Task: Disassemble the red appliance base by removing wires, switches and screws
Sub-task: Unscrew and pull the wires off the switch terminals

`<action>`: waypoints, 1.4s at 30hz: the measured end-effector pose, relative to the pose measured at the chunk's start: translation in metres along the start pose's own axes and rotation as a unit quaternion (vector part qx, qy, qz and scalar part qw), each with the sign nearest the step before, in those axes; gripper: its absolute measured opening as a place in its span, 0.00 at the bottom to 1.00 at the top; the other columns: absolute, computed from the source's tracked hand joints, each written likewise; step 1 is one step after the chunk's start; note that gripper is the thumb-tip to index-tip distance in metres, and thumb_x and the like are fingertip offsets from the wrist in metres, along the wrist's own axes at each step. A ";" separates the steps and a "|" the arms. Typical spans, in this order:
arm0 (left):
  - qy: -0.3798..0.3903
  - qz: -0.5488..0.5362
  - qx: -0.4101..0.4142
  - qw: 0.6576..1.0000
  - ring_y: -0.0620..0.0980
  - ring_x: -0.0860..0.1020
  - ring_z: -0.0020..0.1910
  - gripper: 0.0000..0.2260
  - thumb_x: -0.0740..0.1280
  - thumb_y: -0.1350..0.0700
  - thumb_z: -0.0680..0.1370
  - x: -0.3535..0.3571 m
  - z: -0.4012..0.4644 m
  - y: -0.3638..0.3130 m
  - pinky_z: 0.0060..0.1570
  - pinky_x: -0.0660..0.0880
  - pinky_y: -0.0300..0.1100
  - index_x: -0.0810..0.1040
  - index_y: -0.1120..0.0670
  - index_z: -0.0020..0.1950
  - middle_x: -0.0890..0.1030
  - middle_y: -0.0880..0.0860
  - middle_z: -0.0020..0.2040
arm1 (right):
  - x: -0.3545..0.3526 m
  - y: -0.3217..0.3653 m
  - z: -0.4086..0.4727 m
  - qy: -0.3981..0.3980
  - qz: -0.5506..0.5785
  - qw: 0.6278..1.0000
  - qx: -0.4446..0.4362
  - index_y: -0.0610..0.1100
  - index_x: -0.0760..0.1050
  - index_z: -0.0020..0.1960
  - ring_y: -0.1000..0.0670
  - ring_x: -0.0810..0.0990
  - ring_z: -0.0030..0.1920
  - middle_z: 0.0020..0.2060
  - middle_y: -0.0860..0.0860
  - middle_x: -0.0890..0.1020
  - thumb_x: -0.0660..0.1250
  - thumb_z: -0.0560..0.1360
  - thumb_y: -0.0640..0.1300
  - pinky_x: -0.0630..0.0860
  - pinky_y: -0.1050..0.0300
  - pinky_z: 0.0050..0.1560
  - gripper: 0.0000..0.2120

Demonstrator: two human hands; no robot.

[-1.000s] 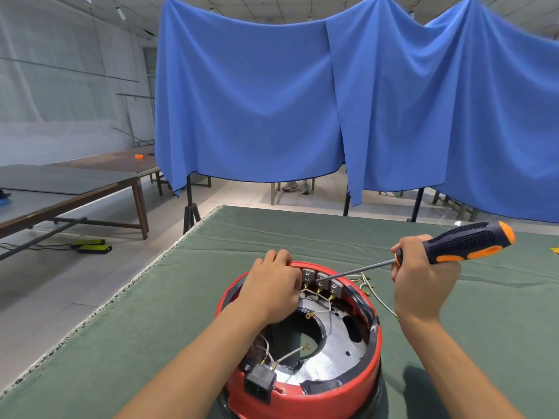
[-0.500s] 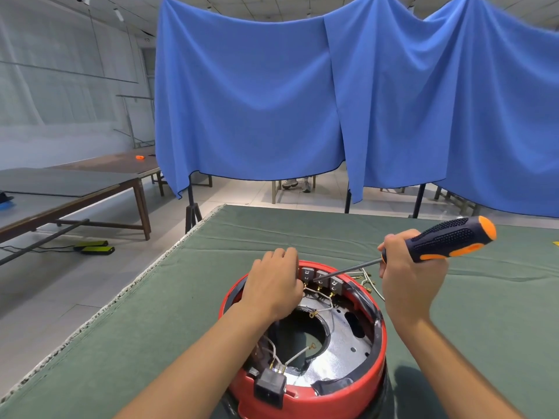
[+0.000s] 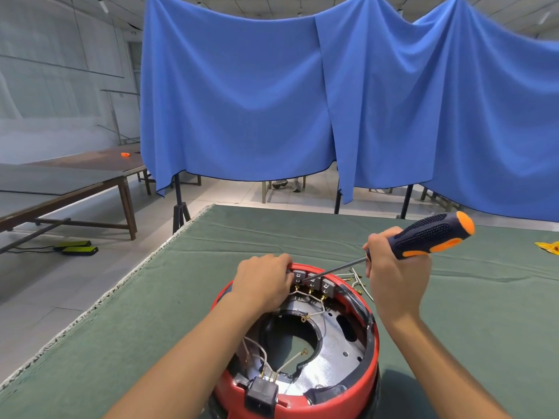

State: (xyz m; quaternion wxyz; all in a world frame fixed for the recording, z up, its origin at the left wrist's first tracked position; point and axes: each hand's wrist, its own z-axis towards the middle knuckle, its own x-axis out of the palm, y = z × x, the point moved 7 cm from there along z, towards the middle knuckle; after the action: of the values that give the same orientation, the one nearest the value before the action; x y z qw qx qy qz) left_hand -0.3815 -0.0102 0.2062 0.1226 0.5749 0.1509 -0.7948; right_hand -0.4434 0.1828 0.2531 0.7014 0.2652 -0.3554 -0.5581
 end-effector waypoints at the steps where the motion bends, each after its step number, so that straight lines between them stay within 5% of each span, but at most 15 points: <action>1: -0.006 -0.006 -0.001 1.000 0.57 0.76 0.56 0.12 0.56 0.47 0.80 0.001 0.000 0.000 0.47 0.68 0.47 0.72 0.47 0.60 0.78 0.51 0.57 | 0.001 0.001 0.003 0.006 -0.010 1.000 0.000 0.28 0.65 0.34 0.47 0.65 0.26 0.25 0.35 0.66 0.63 0.66 0.40 0.63 0.60 0.25 0.14; 8: -0.020 -0.055 -0.013 0.998 0.54 0.75 0.56 0.12 0.57 0.46 0.79 0.004 -0.001 0.006 0.49 0.68 0.47 0.72 0.45 0.61 0.77 0.50 0.57 | 0.012 -0.007 0.034 0.008 -0.076 0.994 0.078 0.39 0.67 0.29 0.47 0.64 0.26 0.19 0.53 0.65 0.62 0.62 0.45 0.62 0.57 0.29 0.10; 17: -0.019 -0.059 -0.009 0.998 0.52 0.75 0.57 0.12 0.57 0.46 0.79 0.004 0.000 0.004 0.46 0.66 0.45 0.72 0.46 0.61 0.78 0.49 0.57 | 0.032 -0.006 0.055 0.022 -0.115 0.991 0.067 0.41 0.68 0.30 0.55 0.63 0.21 0.18 0.56 0.66 0.62 0.65 0.43 0.60 0.67 0.19 0.08; 22: -0.010 -0.059 -0.005 0.998 0.52 0.75 0.57 0.12 0.57 0.47 0.80 0.002 -0.002 0.001 0.48 0.68 0.46 0.72 0.47 0.61 0.78 0.49 0.57 | 0.030 -0.013 0.061 -0.002 -0.126 0.987 0.098 0.43 0.67 0.30 0.55 0.64 0.21 0.18 0.55 0.67 0.63 0.69 0.39 0.62 0.67 0.20 0.10; 29: -0.004 -0.059 -0.002 0.998 0.54 0.74 0.58 0.13 0.56 0.46 0.80 0.002 -0.003 0.004 0.51 0.69 0.48 0.72 0.47 0.62 0.77 0.50 0.58 | 0.018 0.002 0.031 -0.018 -0.060 0.997 0.043 0.28 0.66 0.34 0.49 0.64 0.26 0.24 0.45 0.66 0.62 0.62 0.44 0.61 0.61 0.23 0.17; 38: -0.007 -0.059 -0.002 0.998 0.54 0.74 0.58 0.13 0.57 0.47 0.81 0.002 -0.002 0.003 0.50 0.69 0.47 0.72 0.48 0.62 0.77 0.50 0.58 | 0.025 0.016 0.022 0.033 -0.055 0.998 0.003 0.27 0.63 0.32 0.45 0.62 0.28 0.25 0.42 0.64 0.62 0.64 0.42 0.61 0.52 0.29 0.16; 42: -0.008 -0.059 -0.001 0.998 0.54 0.74 0.57 0.12 0.57 0.47 0.80 0.004 -0.001 0.004 0.49 0.69 0.47 0.72 0.48 0.61 0.78 0.51 0.57 | 0.028 0.013 0.032 0.037 -0.084 0.996 0.015 0.28 0.64 0.33 0.47 0.63 0.28 0.25 0.44 0.65 0.62 0.64 0.43 0.61 0.56 0.29 0.17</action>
State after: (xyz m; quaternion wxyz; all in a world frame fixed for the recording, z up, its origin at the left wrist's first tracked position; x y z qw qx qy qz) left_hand -0.3804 -0.0136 0.2016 0.0771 0.5586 0.1839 -0.8051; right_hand -0.4574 0.1597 0.2882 0.6608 0.3246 -0.3141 -0.5994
